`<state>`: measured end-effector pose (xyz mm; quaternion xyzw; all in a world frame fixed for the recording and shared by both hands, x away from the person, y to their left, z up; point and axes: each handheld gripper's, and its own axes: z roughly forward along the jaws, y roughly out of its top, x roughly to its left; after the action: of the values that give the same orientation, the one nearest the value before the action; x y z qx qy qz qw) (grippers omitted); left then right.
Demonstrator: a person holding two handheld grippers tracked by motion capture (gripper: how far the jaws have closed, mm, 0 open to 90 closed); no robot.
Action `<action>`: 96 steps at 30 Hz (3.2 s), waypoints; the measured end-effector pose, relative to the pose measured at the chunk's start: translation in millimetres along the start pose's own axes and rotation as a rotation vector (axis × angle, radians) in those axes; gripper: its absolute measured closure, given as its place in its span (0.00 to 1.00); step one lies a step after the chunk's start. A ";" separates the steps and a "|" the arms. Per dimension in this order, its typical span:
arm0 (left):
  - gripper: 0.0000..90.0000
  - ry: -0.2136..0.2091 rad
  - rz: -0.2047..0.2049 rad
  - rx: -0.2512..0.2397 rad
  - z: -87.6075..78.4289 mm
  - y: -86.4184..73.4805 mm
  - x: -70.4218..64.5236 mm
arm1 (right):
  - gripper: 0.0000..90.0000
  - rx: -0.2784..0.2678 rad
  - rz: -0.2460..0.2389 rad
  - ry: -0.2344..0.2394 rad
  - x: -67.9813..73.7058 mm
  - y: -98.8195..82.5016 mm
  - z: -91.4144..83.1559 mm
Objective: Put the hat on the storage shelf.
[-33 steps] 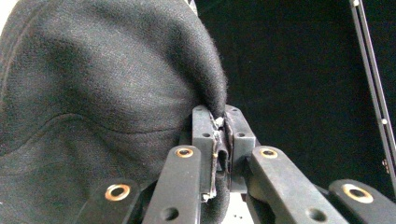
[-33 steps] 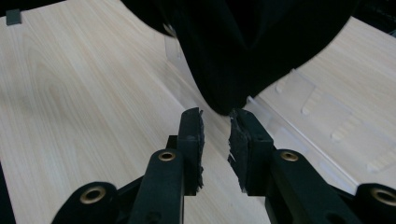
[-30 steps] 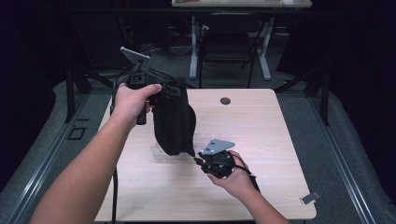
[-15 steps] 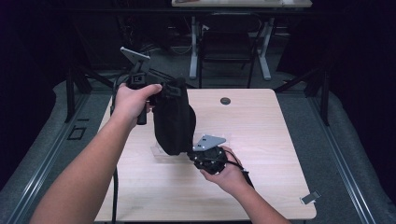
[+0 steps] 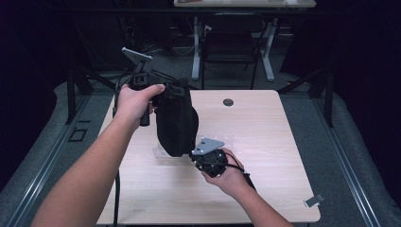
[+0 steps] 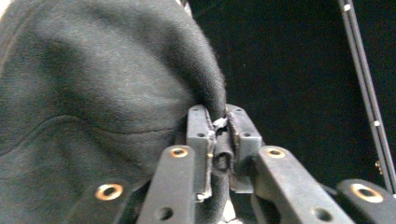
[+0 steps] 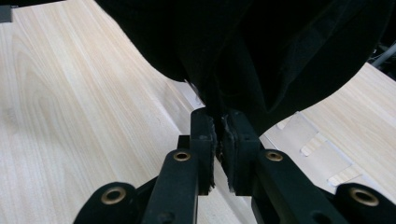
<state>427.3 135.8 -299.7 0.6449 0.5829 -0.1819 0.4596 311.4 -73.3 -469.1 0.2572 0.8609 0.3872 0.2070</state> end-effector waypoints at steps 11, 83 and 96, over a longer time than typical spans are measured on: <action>0.68 -0.014 0.067 -0.077 -10.4 -0.4 -3.8 | 0.94 -0.004 -0.002 -0.017 -1.8 -2.0 -1.9; 0.56 0.484 0.238 -0.102 -57.5 -52.5 114.2 | 0.66 0.092 0.113 -0.111 -22.8 -86.9 -42.2; 0.50 0.509 0.286 -0.117 -38.6 -103.2 176.4 | 0.58 0.051 0.093 -0.163 -25.4 -112.6 -47.5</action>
<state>365.7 259.4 -455.1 0.7177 0.5922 0.0864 0.3560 273.1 -179.2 -523.0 0.3326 0.8380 0.3521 0.2514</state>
